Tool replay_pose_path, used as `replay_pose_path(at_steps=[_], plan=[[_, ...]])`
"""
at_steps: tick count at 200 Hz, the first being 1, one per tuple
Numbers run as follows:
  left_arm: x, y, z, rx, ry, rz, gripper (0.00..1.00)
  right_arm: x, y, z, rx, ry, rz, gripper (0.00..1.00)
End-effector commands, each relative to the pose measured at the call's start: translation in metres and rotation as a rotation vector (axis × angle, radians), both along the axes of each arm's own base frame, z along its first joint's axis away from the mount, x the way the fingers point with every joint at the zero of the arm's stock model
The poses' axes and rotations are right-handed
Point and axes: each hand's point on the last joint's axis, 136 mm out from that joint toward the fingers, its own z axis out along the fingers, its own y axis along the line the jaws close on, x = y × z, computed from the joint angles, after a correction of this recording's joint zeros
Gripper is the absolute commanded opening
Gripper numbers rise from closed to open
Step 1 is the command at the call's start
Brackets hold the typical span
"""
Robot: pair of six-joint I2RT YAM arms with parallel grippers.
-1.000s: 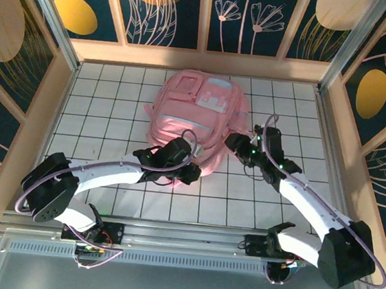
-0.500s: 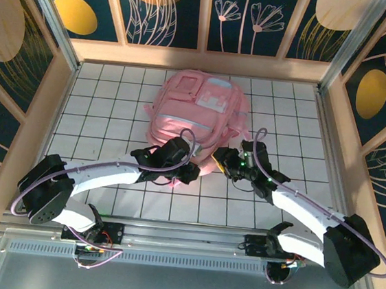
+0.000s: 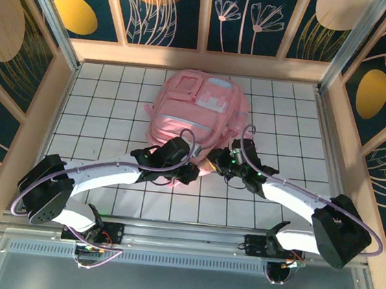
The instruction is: Pack the student bag
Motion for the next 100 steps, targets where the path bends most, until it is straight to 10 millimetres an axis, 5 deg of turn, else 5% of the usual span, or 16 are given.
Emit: replay_pose_path(at_steps=[1, 31, 100], plan=[[-0.001, -0.009, 0.027, -0.058, -0.037, -0.031, 0.0, 0.011, 0.003, 0.009, -0.018, -0.043, -0.021, 0.14], [-0.004, -0.006, 0.022, -0.044, -0.029, -0.038, 0.0, 0.015, -0.008, 0.009, -0.074, -0.06, -0.062, 0.0], [-0.005, 0.008, 0.01, -0.006, -0.035, 0.0, 0.0, 0.022, -0.037, 0.014, -0.107, -0.084, -0.161, 0.0]])
